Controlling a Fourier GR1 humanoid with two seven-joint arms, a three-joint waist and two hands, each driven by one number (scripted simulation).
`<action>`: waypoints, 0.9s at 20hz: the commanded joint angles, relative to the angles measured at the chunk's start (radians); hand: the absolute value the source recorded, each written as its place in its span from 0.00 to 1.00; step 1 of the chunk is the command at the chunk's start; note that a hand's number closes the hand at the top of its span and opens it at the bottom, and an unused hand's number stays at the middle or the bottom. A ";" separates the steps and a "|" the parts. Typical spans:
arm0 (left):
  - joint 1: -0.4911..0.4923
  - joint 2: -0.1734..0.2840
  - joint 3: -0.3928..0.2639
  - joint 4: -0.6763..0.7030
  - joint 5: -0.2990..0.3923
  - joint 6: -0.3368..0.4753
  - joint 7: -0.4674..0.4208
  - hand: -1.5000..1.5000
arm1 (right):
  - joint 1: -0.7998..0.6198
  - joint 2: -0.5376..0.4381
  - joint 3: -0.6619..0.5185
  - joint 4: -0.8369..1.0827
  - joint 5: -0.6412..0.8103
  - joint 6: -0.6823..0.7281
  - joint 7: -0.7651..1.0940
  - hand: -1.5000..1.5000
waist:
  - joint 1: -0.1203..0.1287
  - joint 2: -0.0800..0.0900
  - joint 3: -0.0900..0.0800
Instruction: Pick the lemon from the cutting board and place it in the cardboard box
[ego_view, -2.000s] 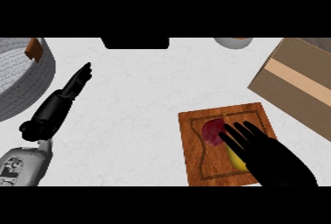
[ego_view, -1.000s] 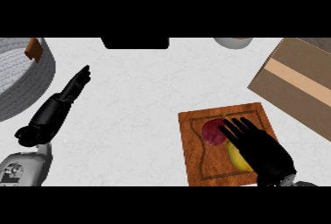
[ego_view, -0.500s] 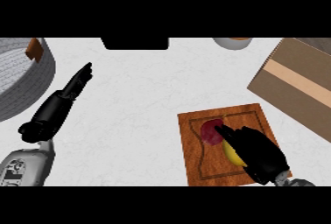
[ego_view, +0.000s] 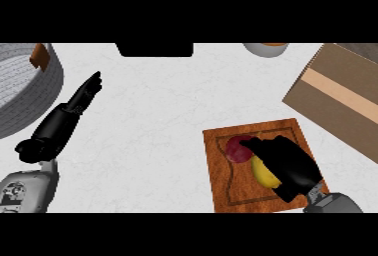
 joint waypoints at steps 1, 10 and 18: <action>-0.056 -0.024 -0.011 0.062 -0.010 0.008 -0.013 0.50 | -0.150 0.132 -0.050 0.172 -0.104 0.077 -0.009 1.00 | 0.014 0.018 0.007; -0.013 -0.035 -0.008 0.049 -0.041 0.016 -0.019 0.50 | -0.167 0.154 -0.125 0.022 -0.142 -0.012 -0.066 1.00 | -0.005 0.007 0.006; 0.008 -0.019 0.012 -0.002 -0.013 -0.017 -0.002 0.50 | -0.167 0.101 -0.265 -0.299 -0.202 0.106 0.030 1.00 | -0.010 0.005 0.006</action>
